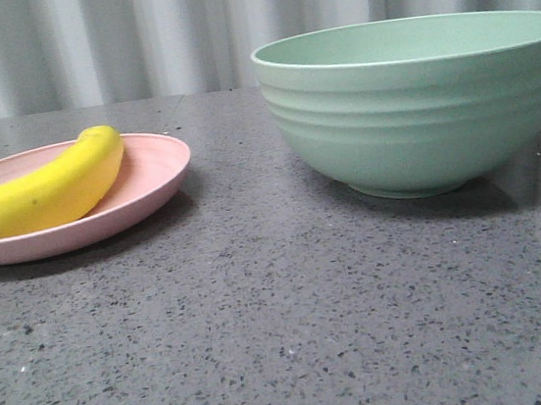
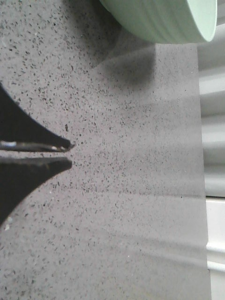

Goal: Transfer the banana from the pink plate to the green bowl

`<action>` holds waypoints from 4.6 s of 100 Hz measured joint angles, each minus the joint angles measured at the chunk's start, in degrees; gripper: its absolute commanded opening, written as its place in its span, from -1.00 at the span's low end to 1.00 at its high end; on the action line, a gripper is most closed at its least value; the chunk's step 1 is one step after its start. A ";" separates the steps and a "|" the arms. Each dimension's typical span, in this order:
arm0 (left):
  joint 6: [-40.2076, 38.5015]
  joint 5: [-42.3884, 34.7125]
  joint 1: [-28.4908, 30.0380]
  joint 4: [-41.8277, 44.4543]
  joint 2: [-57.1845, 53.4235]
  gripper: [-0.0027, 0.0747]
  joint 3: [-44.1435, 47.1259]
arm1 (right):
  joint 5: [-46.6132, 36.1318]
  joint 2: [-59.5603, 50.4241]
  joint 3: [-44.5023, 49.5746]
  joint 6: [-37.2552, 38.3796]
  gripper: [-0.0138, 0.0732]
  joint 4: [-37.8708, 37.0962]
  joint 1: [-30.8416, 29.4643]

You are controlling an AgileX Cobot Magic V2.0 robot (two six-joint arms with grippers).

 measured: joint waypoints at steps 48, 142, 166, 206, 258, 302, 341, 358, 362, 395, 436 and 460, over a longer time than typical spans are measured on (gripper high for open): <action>0.00 -8.11 0.00 -0.10 0.00 -0.98 0.00 | -7.48 0.00 0.00 0.00 -0.84 0.00 0.00; 0.00 -14.74 0.00 -2.54 21.54 0.03 -15.88 | 8.65 21.98 -22.33 0.00 -0.84 4.59 0.00; 0.00 -18.01 0.00 -2.64 25.66 0.11 -16.48 | 8.65 22.10 -22.33 0.00 -0.84 4.56 0.00; 2.41 1.31 -13.88 -2.64 44.82 0.11 -32.92 | 8.65 22.10 -22.33 0.00 -0.84 4.56 0.00; 3.02 19.09 -23.63 -1.76 73.19 0.13 -51.54 | 8.65 22.23 -22.33 0.00 -0.84 4.56 0.00; 3.02 25.46 -23.76 -1.64 81.81 -0.01 -55.24 | 8.65 22.23 -22.33 0.00 -0.84 4.56 0.00; 3.15 25.34 -23.76 -1.60 82.03 -0.98 -55.33 | 8.65 22.23 -22.33 0.00 -0.84 4.56 0.00; 4.61 26.05 -23.85 -1.33 82.33 -0.98 -57.16 | 11.83 22.37 -24.69 0.00 -0.84 4.56 0.00; 5.27 26.63 -23.89 -1.24 82.33 -0.98 -58.19 | 13.18 22.36 -26.07 0.00 -0.84 4.56 0.15; 7.47 31.42 -32.37 -0.96 80.31 -0.98 -67.97 | 27.19 31.79 -39.60 -2.66 -0.29 13.27 9.49; 7.92 34.35 -47.70 -1.35 77.57 -0.98 -72.58 | 24.07 53.88 -55.73 -3.50 0.23 25.14 27.17; 7.92 34.36 -48.84 -1.35 77.57 -0.98 -72.58 | 22.12 67.14 -62.97 -3.50 0.23 33.19 30.84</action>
